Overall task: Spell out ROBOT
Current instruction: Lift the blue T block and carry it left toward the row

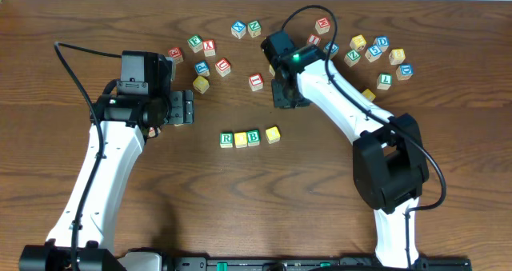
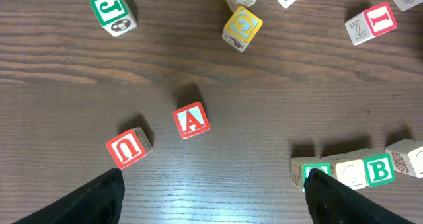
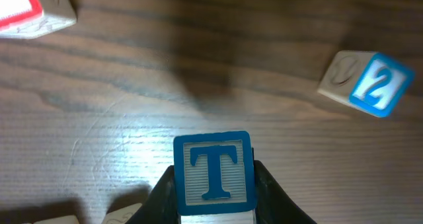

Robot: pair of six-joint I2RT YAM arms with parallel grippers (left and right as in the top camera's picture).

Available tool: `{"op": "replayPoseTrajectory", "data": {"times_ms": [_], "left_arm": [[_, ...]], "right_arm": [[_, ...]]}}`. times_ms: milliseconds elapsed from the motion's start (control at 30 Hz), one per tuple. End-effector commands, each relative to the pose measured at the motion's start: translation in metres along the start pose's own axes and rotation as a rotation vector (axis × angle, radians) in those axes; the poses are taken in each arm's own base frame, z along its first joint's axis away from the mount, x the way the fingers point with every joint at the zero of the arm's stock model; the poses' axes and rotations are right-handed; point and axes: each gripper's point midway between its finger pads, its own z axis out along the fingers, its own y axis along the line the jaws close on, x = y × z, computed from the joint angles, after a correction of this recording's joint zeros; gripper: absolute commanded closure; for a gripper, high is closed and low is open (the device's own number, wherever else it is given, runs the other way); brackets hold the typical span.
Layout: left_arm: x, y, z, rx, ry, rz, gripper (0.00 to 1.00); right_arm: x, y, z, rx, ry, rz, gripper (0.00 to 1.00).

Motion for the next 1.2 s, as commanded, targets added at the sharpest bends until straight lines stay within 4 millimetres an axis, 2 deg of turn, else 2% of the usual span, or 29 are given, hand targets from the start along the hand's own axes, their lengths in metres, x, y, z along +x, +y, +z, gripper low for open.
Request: {"op": "replayPoseTrajectory", "data": {"times_ms": [0,133,333,667,933,1167], "left_arm": [[0.002,0.003,-0.001,-0.011,-0.002,-0.001,0.14],[0.002,0.003,-0.001,-0.011,-0.002,-0.001,0.14],[0.002,0.003,-0.001,-0.011,-0.002,-0.001,0.14],[0.003,0.003,-0.001,-0.011,0.002,-0.001,0.14],[0.003,0.003,-0.001,-0.011,0.002,-0.001,0.14],[0.003,0.003,-0.001,-0.011,0.002,-0.001,0.14]], "right_arm": [[0.008,0.011,-0.003,-0.007,0.0,-0.004,0.92],[0.018,0.019,0.001,-0.004,0.012,-0.023,0.92],[0.026,0.019,0.005,0.006,0.027,-0.019,0.92],[0.023,0.018,0.004,0.001,0.017,-0.013,0.91],[0.013,0.017,-0.011,-0.02,-0.027,-0.007,0.91],[0.009,0.009,-0.011,-0.02,-0.034,-0.008,0.91]]}}
